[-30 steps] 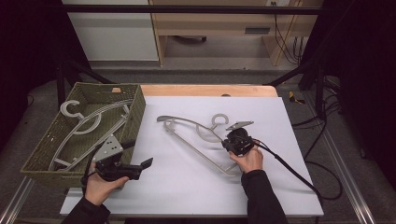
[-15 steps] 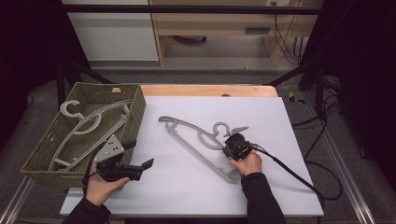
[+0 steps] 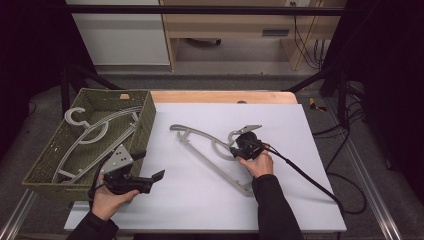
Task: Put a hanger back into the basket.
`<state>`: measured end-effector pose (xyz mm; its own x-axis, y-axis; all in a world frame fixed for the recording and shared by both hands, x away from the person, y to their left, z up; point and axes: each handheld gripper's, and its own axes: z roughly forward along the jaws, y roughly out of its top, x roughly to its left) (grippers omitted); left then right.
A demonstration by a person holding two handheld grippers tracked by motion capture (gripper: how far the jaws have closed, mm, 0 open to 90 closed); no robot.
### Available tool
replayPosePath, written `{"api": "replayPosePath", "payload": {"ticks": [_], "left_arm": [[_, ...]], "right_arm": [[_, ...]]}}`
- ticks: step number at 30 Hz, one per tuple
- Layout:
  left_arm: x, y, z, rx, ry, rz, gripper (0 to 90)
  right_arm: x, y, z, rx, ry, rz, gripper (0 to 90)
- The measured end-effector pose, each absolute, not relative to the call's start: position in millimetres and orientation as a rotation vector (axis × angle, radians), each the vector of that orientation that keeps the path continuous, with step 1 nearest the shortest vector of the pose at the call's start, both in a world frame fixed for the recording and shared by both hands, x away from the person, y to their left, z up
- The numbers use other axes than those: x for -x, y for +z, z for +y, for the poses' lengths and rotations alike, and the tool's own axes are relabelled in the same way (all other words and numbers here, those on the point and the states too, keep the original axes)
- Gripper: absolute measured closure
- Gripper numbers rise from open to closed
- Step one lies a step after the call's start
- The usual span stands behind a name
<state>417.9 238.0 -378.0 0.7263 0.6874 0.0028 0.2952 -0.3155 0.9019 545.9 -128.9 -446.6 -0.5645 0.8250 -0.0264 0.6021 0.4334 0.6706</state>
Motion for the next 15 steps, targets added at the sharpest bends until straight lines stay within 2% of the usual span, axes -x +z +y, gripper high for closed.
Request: {"api": "replayPosePath", "payload": {"ticks": [7, 14, 15], "left_arm": [[-418.4, -377.9, 238.7, -1.906, 0.482, 0.758, 9.6], [-418.4, -377.9, 238.7, -1.907, 0.483, 0.759, 9.6], [-418.3, -377.8, 238.6, -1.907, 0.483, 0.758, 9.6]], "right_arm": [[-554.2, -463.0, -121.7, -1.261, 0.8, 2.382, 64.8], [-556.6, -466.0, -121.0, -1.277, 0.798, 2.405, 74.5], [-557.1, -465.8, -121.2, -1.275, 0.803, 2.412, 78.0]]}}
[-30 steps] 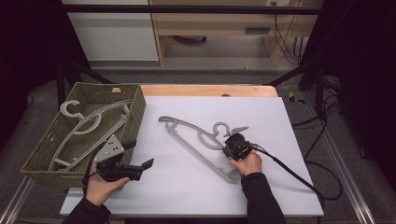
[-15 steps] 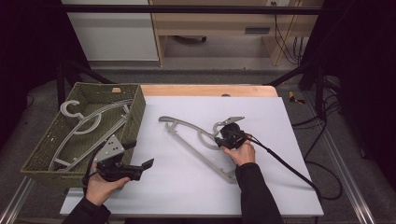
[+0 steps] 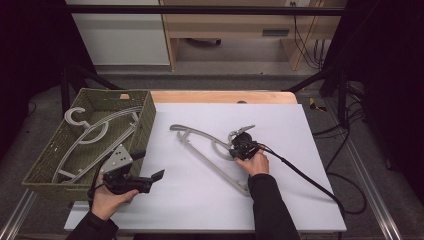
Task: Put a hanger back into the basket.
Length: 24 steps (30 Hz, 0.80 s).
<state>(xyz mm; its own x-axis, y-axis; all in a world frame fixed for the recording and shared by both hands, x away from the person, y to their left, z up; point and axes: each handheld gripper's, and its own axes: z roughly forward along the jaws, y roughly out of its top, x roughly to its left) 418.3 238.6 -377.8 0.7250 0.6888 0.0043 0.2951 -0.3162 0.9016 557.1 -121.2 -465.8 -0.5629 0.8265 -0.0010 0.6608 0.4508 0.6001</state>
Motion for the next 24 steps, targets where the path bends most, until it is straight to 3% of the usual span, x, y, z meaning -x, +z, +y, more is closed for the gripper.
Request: {"api": "replayPosePath", "payload": {"ticks": [8, 24], "left_arm": [[-418.4, -377.4, 239.4, -1.905, 0.485, 0.759, 9.6], [-416.6, -365.3, 240.3, -1.903, 0.506, 0.736, 9.6]], "right_arm": [[-554.3, -463.2, -120.7, -1.276, 0.798, 2.41, 83.4], [-523.8, -414.1, -136.9, -1.096, 0.97, 2.45, 83.7]]}}
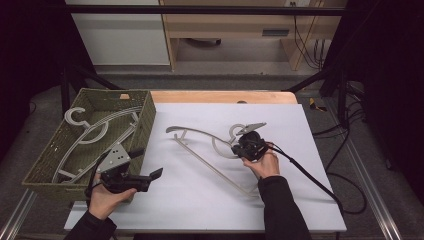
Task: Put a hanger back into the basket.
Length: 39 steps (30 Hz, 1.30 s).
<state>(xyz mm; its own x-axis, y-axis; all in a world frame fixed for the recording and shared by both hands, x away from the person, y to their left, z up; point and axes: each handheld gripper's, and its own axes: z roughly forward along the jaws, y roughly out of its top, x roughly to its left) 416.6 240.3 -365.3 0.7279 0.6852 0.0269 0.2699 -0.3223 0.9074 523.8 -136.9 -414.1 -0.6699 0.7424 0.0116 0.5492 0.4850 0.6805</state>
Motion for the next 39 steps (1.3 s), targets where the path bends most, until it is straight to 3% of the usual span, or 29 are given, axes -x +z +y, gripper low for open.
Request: {"api": "replayPosePath", "payload": {"ticks": [17, 29, 35, 39], "left_arm": [[-432.5, -331.5, 204.5, -2.139, 0.486, 0.584, 8.8], [-447.5, -332.6, 176.7, -2.345, 0.434, 0.453, 9.4], [-451.4, -338.7, 165.3, -2.434, 0.434, 0.372, 13.7], [-455.3, -342.2, 156.8, -2.488, 0.444, 0.316, 21.9]], "right_arm": [[-478.8, -382.7, -133.4, -0.855, 1.107, 2.533, 83.7], [-454.0, -363.7, -118.9, -0.69, 1.166, 2.596, 83.7], [-448.9, -360.2, -112.9, -0.654, 1.168, 2.62, 83.7], [-447.2, -359.0, -110.1, -0.628, 1.159, 2.636, 83.7]]}}
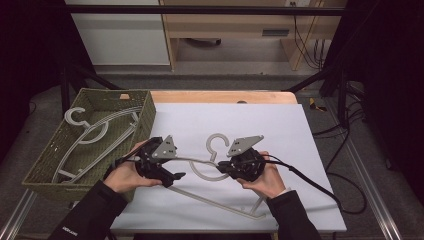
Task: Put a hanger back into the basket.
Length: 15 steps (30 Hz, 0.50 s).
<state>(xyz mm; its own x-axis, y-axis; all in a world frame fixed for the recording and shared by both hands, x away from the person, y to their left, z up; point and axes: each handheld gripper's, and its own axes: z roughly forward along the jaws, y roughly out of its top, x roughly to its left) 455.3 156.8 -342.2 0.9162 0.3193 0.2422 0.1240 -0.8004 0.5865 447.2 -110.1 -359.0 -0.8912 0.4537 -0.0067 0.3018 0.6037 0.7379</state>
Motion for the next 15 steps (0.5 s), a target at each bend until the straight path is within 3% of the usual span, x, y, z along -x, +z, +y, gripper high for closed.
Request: {"api": "replayPosePath", "payload": {"ticks": [15], "left_arm": [[-467.6, -358.2, 140.4, -2.603, 0.431, 0.187, 66.8]], "right_arm": [[-443.3, -359.4, -106.9, -0.59, 1.182, 2.67, 83.6]]}}
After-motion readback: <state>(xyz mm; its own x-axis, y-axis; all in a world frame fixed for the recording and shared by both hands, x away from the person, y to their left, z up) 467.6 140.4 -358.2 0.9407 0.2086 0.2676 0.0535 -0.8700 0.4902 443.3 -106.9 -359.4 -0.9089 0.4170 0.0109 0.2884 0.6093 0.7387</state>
